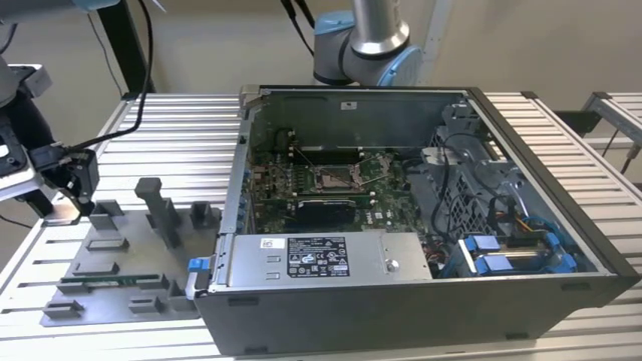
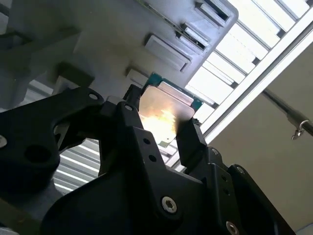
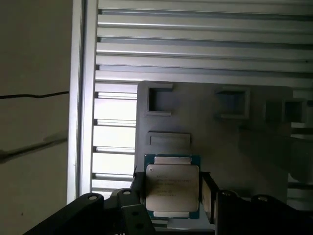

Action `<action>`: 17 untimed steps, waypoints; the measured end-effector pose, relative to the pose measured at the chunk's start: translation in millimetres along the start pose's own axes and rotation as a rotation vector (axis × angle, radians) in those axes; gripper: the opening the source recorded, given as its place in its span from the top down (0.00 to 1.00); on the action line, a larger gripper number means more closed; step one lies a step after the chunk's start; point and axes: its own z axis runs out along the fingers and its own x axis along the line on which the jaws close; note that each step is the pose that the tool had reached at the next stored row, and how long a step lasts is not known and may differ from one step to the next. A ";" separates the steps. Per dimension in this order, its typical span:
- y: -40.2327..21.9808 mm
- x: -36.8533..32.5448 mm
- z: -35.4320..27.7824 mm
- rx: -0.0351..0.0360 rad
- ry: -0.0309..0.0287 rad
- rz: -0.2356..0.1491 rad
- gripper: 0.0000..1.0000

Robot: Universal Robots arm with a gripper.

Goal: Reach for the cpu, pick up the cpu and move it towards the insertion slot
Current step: 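Pick up the cpu and move it towards the insertion slot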

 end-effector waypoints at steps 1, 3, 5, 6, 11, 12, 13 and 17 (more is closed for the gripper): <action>0.1 0.0 -1.6 0.0000 0.0000 0.000 1.00; 0.2 0.0 -4.3 0.0000 0.0001 0.000 1.00; 0.3 0.0 -7.0 0.0002 0.0000 0.000 1.00; 0.4 0.0 -8.9 0.0002 0.0000 0.000 1.00; 0.9 0.2 -19.9 0.0003 0.0001 0.000 1.00; 1.0 0.2 -22.2 0.0003 0.0001 0.000 1.00; 1.1 0.2 -24.1 0.0003 0.0000 0.000 1.00; 1.5 0.3 -32.8 0.0003 0.0001 0.000 1.00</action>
